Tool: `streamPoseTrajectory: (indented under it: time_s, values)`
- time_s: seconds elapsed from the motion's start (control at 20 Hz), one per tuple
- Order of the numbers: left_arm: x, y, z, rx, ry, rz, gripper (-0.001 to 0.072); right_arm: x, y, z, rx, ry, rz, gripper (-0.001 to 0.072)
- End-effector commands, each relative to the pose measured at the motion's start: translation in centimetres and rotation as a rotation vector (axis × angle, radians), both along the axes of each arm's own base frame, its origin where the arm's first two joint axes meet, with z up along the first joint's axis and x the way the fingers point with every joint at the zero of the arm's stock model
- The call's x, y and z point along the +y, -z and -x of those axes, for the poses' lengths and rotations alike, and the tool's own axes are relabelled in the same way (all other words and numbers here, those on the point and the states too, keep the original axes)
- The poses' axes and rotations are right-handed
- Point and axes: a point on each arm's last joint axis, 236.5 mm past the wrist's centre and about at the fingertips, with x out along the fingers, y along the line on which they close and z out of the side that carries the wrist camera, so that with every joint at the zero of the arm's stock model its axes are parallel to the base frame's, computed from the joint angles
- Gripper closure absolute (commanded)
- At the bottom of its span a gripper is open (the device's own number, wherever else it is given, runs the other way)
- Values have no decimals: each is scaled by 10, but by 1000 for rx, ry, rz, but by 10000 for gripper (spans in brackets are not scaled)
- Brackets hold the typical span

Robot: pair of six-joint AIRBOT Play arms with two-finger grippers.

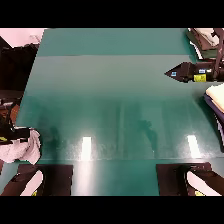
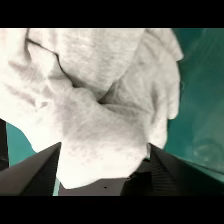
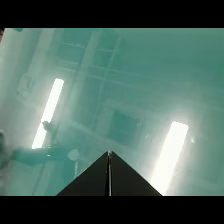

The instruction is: Fold the shirts.

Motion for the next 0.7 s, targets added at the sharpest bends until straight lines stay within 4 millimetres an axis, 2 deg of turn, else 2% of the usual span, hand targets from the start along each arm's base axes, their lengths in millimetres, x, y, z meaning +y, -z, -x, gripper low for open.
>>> streamPoseTrajectory:
  time_s: [0.0,0.05,0.1,0.15,0.25,0.3,0.4,0.45,0.55,0.65]
  values:
    - [5,16,11,21,-29,-17,276,0,0,0,-5,-7,5,697]
    - [5,16,8,13,-27,-17,433,0,0,0,-5,-7,5,697]
    - [5,16,7,6,-26,-18,541,1,0,0,-5,-7,5,697]
    - [5,16,6,3,-26,-18,682,1,0,0,-5,-7,5,697]
    - [5,7,0,-18,-30,-16,685,1,0,0,-6,-7,3,697]
    - [3,-6,-9,-48,-35,-7,685,1,-1,0,-5,-7,0,697]
    - [-4,-51,-42,-176,-12,10,685,2,-1,1,-5,-9,-2,697]
    - [-18,-84,-65,-271,39,44,685,3,-2,1,-5,-10,-9,697]
    - [-72,-161,-102,-492,166,193,685,3,-2,1,-6,-9,-9,697]
    - [-141,-244,-119,-720,341,379,685,3,-2,1,-6,-9,-9,697]
